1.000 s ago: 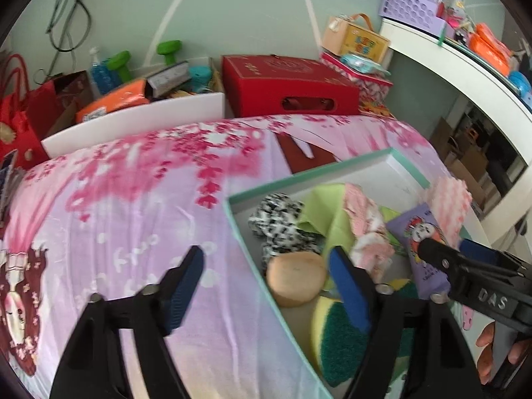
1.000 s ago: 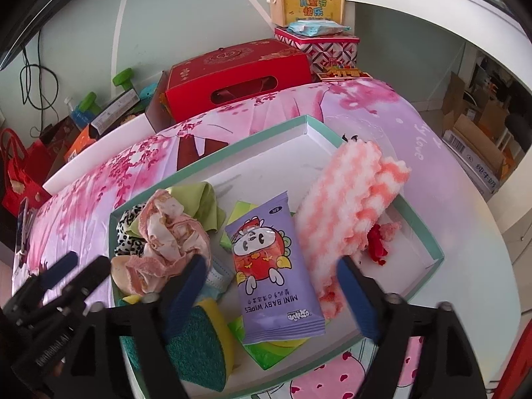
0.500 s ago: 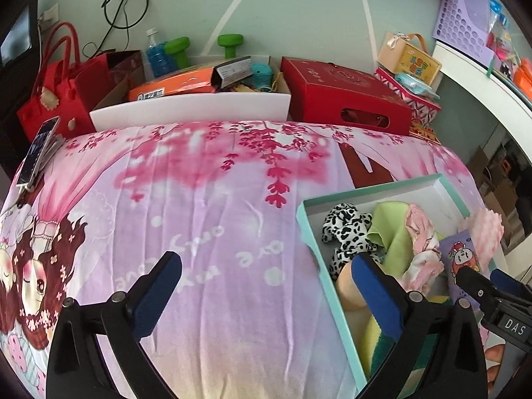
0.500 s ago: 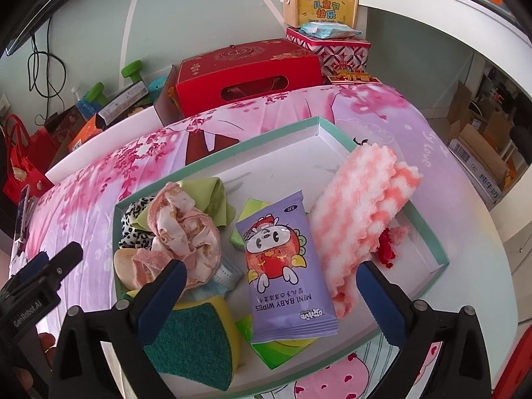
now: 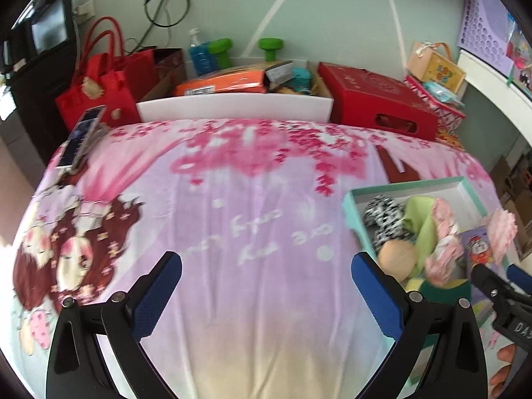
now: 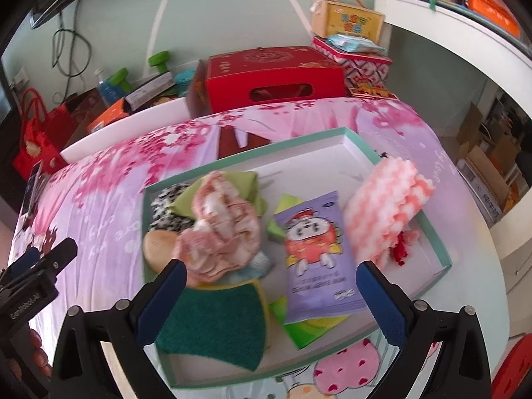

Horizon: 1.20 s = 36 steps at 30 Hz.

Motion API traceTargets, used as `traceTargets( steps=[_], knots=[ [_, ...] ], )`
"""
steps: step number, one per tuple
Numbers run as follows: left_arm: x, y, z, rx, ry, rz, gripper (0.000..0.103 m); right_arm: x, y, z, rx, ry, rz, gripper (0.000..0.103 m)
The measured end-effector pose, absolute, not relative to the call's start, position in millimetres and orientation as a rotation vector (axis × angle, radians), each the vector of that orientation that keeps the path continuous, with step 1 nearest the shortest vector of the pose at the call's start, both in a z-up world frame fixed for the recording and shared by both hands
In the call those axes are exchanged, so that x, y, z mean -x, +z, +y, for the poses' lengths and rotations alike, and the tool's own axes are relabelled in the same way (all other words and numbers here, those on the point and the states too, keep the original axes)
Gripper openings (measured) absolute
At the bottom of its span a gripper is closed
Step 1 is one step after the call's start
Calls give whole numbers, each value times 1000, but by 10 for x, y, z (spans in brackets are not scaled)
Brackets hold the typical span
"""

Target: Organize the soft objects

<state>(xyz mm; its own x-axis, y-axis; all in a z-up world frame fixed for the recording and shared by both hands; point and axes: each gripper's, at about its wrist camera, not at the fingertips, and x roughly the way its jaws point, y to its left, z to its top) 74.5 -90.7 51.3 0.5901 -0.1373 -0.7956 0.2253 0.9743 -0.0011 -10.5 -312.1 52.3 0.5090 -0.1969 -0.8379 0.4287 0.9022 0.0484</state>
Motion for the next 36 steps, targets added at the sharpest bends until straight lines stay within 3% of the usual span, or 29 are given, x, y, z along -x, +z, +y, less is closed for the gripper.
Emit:
traceTargets(
  steps=[22, 36],
  knots=[
    [-140, 340, -380, -226, -9, 986, 102, 383, 375, -2313, -163, -230, 1048, 103],
    [-156, 189, -346, -229, -8, 1042, 102, 412, 286, -2218, -159, -214, 1076, 103]
  ],
)
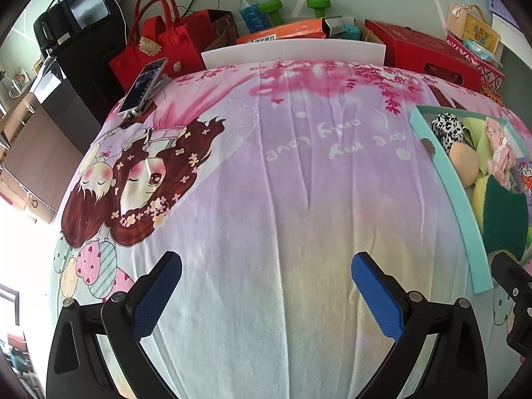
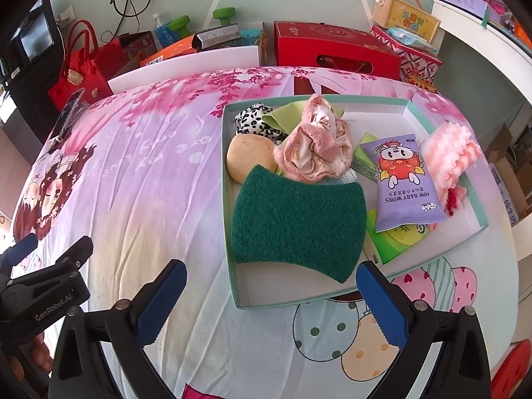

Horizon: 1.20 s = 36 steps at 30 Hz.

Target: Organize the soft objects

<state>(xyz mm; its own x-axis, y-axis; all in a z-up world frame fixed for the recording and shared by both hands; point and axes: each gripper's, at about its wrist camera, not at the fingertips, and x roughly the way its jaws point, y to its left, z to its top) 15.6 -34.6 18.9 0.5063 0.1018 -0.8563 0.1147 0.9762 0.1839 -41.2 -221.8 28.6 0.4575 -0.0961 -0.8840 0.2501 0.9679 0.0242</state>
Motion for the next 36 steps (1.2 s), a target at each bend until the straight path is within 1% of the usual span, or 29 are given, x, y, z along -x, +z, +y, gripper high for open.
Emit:
traceTargets(
  steps=[19, 36],
  knots=[
    [-254, 19, -342, -233, -1, 1111, 102, 400, 248, -2261, -155, -213, 1086, 103],
    [-249, -15, -368, -250, -8, 1125, 102, 408, 232, -2300, -162, -232, 1093, 103]
  ],
)
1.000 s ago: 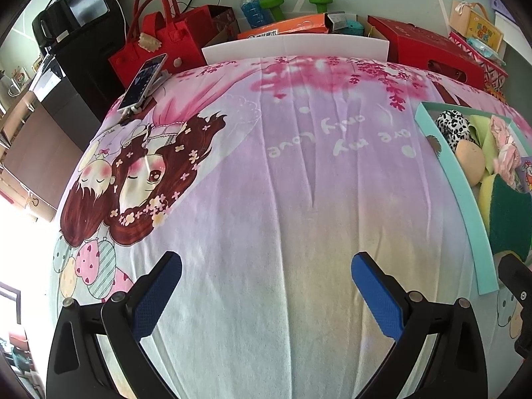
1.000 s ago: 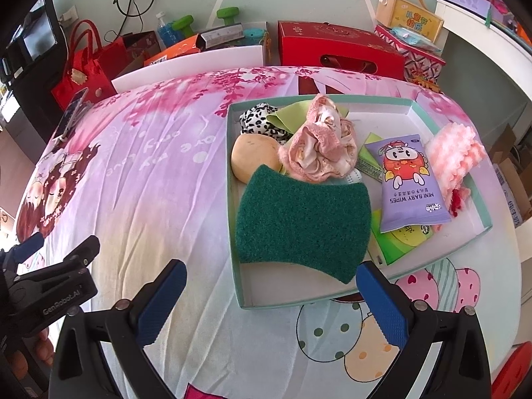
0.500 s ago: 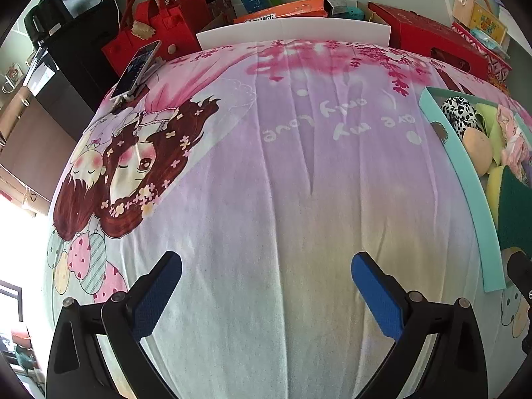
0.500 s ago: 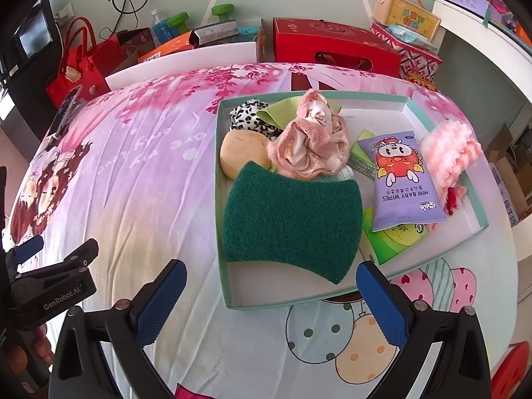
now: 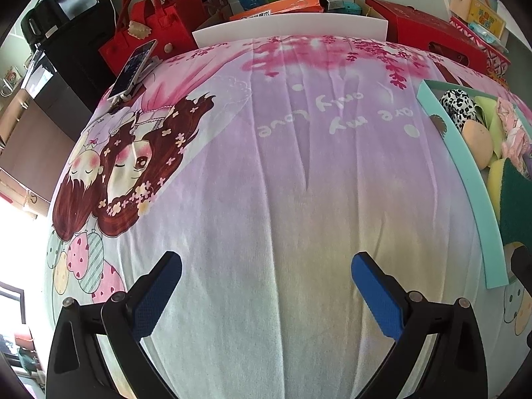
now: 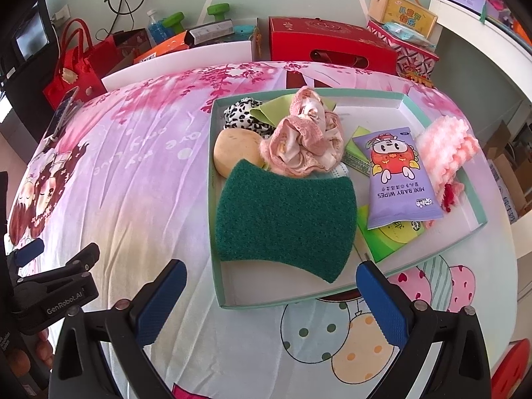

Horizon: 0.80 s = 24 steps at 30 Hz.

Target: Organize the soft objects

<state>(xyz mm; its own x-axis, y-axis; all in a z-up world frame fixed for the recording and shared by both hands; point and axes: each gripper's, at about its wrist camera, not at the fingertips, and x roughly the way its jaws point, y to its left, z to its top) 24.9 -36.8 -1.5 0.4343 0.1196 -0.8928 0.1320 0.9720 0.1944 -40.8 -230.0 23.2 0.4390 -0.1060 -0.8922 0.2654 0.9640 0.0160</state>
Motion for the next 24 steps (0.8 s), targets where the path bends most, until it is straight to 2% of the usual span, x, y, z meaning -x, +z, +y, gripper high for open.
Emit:
traceTargets(
  steps=[24],
  knots=[
    [-261, -49, -347, -246, -3, 1144, 102, 417, 205, -2328, -159, -250, 1103, 103]
  ],
)
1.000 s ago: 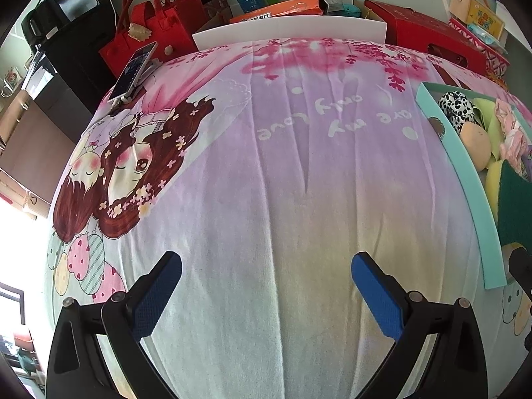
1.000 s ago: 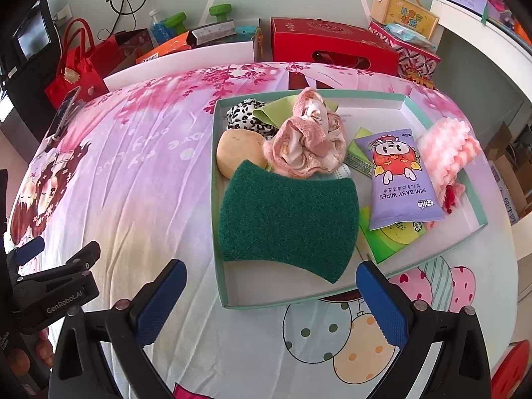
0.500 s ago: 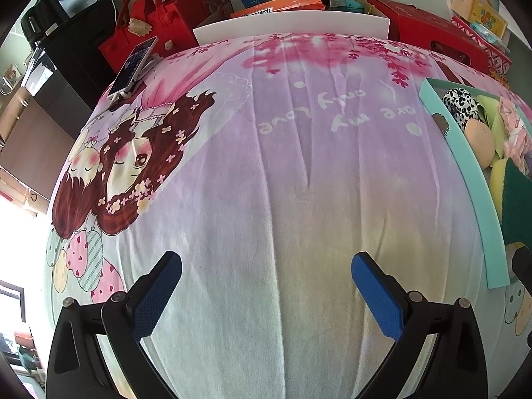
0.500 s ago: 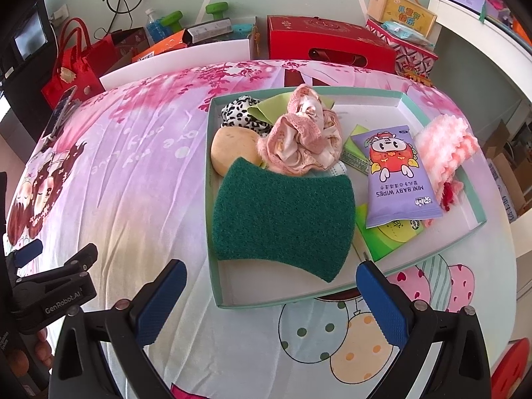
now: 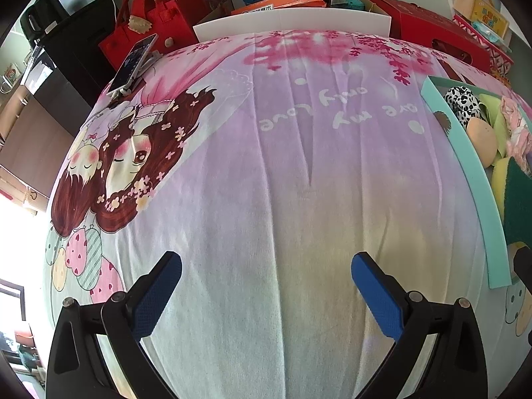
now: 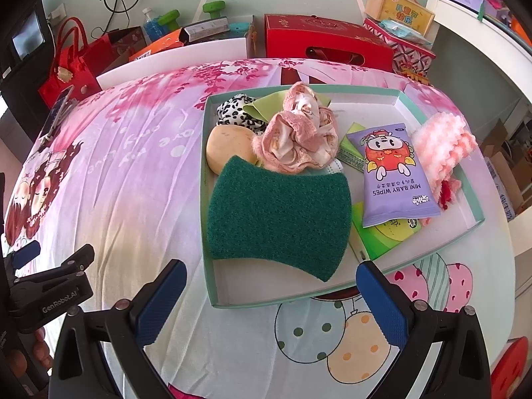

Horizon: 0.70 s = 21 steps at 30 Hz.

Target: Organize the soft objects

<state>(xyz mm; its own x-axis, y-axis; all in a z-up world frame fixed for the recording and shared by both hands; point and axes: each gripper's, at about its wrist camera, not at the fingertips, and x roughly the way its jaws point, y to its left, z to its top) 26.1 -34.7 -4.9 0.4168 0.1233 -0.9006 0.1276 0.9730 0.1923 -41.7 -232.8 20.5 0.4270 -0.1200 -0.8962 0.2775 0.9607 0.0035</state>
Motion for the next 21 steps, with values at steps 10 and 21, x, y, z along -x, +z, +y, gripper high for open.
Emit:
traceTargets(
  steps=[10, 21],
  knots=[
    [-270, -62, -356, -241, 0, 1147, 102, 416, 205, -2330, -160, -252, 1104, 103],
    [-276, -62, -348, -232, -2, 1150, 102, 411, 202, -2327, -161, -256, 1103, 103]
  ],
)
